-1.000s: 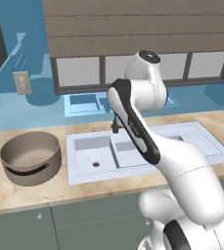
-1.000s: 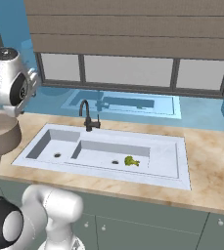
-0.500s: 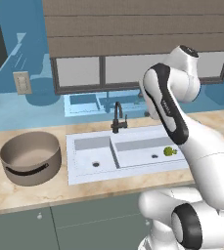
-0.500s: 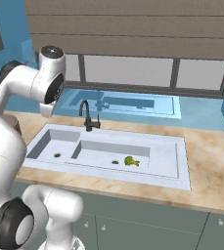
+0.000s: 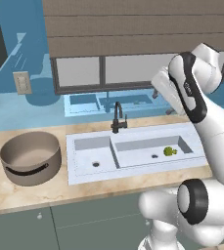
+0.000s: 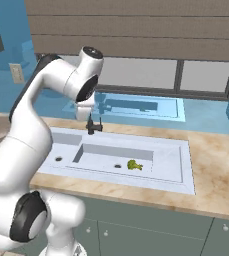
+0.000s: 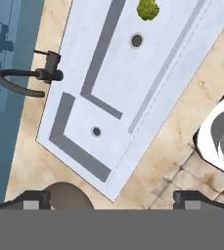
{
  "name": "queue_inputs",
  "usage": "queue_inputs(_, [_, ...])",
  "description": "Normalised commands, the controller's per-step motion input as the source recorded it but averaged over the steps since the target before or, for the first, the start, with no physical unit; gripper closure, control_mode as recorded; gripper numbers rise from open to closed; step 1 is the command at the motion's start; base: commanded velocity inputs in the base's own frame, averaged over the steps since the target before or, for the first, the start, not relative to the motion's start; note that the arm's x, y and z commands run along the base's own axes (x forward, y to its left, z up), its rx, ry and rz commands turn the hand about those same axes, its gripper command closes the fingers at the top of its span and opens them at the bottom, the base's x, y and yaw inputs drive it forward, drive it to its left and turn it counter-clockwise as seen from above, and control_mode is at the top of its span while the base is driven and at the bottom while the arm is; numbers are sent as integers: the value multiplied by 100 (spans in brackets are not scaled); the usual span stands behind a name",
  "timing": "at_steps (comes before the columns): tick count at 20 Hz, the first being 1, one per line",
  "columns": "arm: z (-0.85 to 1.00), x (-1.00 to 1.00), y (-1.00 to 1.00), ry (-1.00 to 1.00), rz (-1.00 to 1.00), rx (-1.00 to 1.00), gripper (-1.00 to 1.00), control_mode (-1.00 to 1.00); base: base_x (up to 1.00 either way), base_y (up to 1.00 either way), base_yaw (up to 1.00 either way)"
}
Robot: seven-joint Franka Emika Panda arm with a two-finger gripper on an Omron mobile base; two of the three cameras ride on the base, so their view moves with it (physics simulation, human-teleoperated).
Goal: Dump the broccoli from the pot into the sink. Then turn on the water and wash the broccoli. Then turn off the water and put the broccoli back in the pot.
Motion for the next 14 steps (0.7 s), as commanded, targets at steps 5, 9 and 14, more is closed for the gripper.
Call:
queue_inputs(5, [-12, 8, -13, -9, 37, -20, -100, -100, 0, 0, 0])
queue_inputs(9, [-25, 1, -5, -20, 29, -21, -100, -100, 0, 0, 0])
queue_inputs(14, [-40, 0, -16, -29, 27, -11, -100, -100, 0, 0, 0])
